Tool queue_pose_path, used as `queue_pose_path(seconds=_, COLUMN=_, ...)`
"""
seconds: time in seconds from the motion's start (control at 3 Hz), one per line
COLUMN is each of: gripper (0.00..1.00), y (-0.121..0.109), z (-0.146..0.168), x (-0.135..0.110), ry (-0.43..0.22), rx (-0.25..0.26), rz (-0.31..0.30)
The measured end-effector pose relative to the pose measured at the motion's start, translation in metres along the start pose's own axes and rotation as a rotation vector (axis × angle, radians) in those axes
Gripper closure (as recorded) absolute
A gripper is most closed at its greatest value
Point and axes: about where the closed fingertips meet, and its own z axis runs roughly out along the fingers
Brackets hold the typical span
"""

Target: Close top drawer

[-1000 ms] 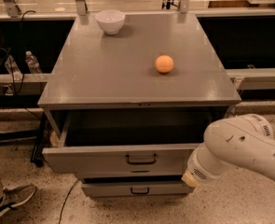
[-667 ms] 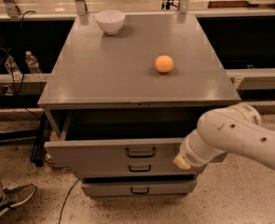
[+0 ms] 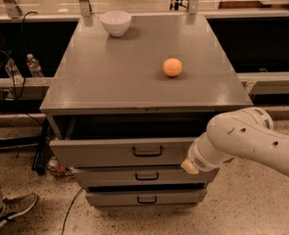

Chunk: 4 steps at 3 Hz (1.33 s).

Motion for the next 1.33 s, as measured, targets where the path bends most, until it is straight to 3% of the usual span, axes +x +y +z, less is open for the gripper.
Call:
queue_pose_path(seconds=1.0, gripper=1.00, y=-0.042, z=0.010, x=-0.034, ry=-0.077, rx=0.055, rz=0.007)
queue_pose_path(seconds=1.33, gripper=1.00, y=-0.051, z=0.010, x=-0.032, ry=-0.098, rx=0.064, rz=0.031)
